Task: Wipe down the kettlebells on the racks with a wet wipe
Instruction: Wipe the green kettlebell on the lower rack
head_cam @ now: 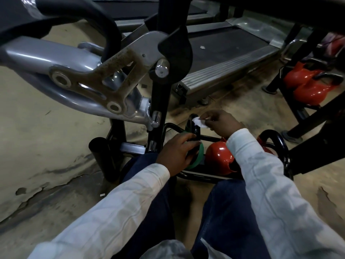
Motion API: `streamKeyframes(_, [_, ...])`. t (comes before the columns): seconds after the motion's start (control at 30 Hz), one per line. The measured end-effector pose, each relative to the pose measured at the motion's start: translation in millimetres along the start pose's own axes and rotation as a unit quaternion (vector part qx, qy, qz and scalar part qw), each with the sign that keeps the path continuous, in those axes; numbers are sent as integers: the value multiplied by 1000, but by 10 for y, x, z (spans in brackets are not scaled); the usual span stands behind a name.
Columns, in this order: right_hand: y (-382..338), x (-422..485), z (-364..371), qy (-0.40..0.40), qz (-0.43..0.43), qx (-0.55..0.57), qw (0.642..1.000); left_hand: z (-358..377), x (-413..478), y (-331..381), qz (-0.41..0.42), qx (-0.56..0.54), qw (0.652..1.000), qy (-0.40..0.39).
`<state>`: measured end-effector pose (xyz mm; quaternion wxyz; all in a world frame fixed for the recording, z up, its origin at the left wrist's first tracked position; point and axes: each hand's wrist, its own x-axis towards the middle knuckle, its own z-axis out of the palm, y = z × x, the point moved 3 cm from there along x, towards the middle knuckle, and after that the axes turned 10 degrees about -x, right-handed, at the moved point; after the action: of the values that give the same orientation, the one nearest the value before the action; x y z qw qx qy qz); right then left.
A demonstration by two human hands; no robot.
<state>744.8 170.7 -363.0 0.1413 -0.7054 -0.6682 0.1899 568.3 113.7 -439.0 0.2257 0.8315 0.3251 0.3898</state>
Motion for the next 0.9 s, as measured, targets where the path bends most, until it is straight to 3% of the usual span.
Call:
streamKeyframes(0.13, [-12,19,140,19,-18,-43,999,48,-12,-7,14,42,999,-28])
streamKeyframes(0.23, [-11,35,172,36,-16,-15,999,35,-8,1,14,51,998,-33])
streamKeyframes(0.4, [-170,-49,209,26,-91,-67,993,33,-7,7,15,54,997,-49])
streamKeyframes(0.57, [-200,377,148,-20,-37,-69,997,0,8,27,-1,48,997,-65])
streamKeyframes(0.73, [-347,467,206,-91,-92,-263,956,40,34,-35,9,42,998,-37])
streamKeyframes(0.9, [-242,735,118,-74,-10,-226,971,52,165,-107,-4,38,999,-12])
